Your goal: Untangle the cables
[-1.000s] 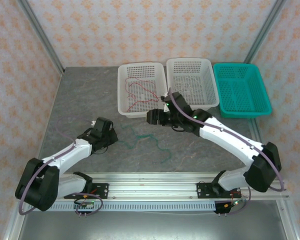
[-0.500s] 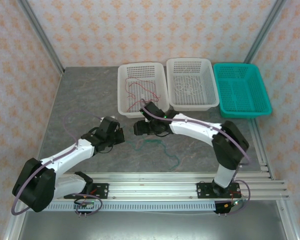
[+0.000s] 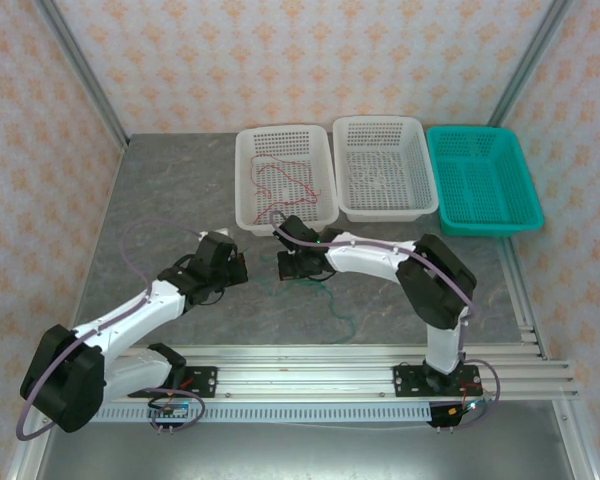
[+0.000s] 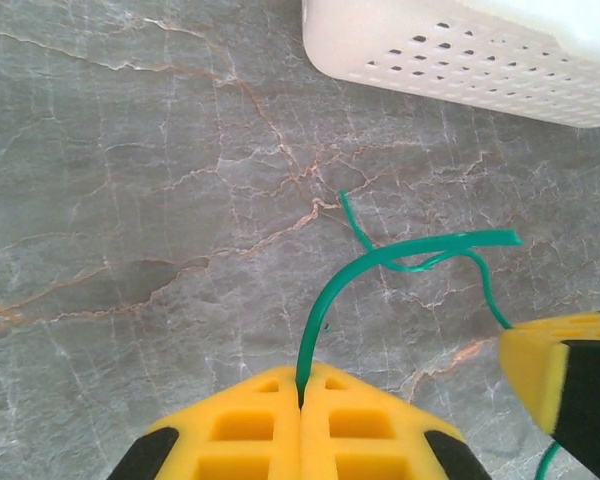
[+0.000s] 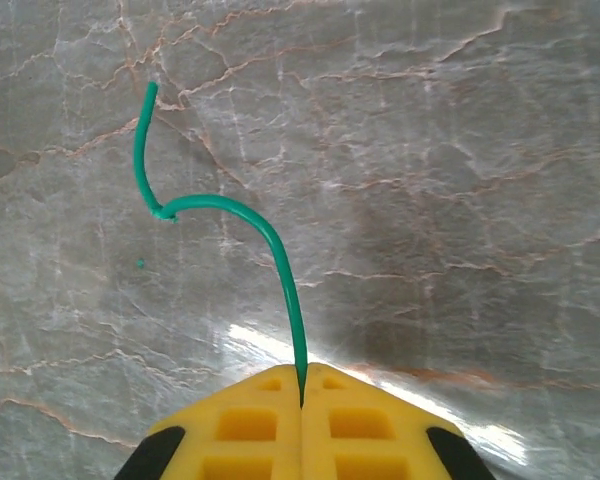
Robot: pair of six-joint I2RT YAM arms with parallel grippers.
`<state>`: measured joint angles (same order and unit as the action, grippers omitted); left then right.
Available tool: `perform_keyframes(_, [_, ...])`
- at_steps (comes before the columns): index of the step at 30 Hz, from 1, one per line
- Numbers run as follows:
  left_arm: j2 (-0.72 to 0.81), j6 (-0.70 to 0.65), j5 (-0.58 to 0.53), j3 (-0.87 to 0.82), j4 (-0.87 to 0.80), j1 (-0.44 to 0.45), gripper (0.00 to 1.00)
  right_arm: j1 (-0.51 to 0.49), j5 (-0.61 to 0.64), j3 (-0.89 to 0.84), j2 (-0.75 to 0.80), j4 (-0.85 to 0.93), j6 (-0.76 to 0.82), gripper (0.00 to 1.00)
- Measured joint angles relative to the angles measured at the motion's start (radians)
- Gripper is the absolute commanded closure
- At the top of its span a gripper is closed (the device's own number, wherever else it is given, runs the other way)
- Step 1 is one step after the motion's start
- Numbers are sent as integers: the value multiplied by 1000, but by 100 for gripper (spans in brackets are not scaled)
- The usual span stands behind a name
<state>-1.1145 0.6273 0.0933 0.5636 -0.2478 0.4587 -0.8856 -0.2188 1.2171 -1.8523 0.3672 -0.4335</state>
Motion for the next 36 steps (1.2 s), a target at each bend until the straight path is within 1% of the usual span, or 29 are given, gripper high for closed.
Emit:
perform_keyframes(4, [13,7,-84,23,-63,5,100,0,68,-73,116,-12,0,100])
perform_keyframes(7, [27,13,-131,27,-93,5,100,-1,127,-146,241,-21,-8,100])
perform_keyframes(12, [27,34,-154,27,-108,5,100,4,219,-299,468,-9,-54,100])
perform_keyframes(16, [11,49,-134,31,-94,8,100,37,269,-404,652,22,-93,100])
perform_keyframes(20, [-18,57,-101,57,-56,20,100,99,315,-468,840,60,-119,100])
perform_keyframes(24, [-44,56,-165,64,-88,-4,100,212,485,-492,1007,179,-152,100])
perform_keyframes(26, [-53,57,-185,64,-106,-7,100,254,548,-493,1067,226,-174,100])
perform_keyframes(30, [-53,67,-205,58,-111,-7,100,347,629,-493,1147,288,-209,100])
perform_keyframes(32, [-56,72,-207,55,-113,-7,100,380,636,-493,1156,292,-209,100])
perform_keyframes(33, [-61,72,-206,55,-112,-7,100,390,621,-493,1157,283,-200,100])
perform_keyframes(34, [-66,72,-206,55,-112,-7,100,394,586,-494,1152,264,-182,100])
perform_keyframes(35, [-73,71,-206,55,-112,-7,100,396,518,-497,1141,225,-159,97])
perform_keyframes(36, [-79,71,-200,54,-108,-7,100,395,437,-507,1122,169,-137,92])
